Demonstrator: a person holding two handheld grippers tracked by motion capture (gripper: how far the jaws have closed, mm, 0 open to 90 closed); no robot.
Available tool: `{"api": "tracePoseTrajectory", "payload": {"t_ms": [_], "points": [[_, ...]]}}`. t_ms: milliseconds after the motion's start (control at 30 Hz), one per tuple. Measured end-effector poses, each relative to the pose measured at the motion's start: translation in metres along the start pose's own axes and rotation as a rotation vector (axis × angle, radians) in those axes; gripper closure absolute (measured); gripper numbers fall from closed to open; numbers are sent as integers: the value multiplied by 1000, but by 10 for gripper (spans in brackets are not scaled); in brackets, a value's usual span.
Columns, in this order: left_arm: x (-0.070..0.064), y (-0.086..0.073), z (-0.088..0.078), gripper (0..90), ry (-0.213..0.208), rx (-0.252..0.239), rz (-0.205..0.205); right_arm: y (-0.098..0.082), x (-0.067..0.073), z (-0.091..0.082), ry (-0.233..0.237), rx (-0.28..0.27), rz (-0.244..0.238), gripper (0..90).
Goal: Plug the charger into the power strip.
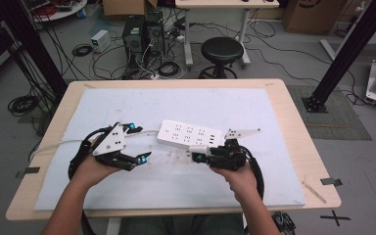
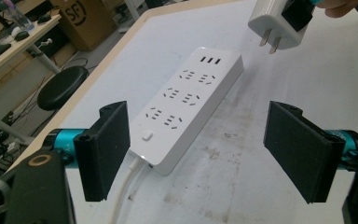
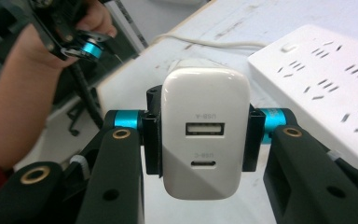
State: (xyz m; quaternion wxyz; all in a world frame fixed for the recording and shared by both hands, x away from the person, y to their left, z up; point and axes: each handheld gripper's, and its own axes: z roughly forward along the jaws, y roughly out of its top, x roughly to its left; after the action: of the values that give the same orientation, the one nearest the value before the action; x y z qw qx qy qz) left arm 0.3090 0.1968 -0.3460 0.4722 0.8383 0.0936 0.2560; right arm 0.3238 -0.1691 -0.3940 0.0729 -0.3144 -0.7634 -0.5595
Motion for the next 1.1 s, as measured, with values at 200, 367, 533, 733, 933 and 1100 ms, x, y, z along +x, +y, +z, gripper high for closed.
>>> {"api": "tracePoseTrajectory", "payload": {"t_ms": [200,367,533,733,933,1100], "points": [[2,-10,-9,226,14,8,-19,10,-2,9,-83,18,-97,630],[2,-18,-12,226,18,13,-29,19,-6,14,-161,37,-183,630],[3,-22,-13,226,20,22,-32,31,-8,13,-244,102,-276,630],[2,-25,-14,226,20,19,-37,50,-12,9,-290,210,-347,629],[2,-27,-16,226,21,26,-35,63,-23,3,-327,293,-365,629],[2,-28,-17,226,24,32,-30,71,-32,-1,-348,357,-378,629]]}}
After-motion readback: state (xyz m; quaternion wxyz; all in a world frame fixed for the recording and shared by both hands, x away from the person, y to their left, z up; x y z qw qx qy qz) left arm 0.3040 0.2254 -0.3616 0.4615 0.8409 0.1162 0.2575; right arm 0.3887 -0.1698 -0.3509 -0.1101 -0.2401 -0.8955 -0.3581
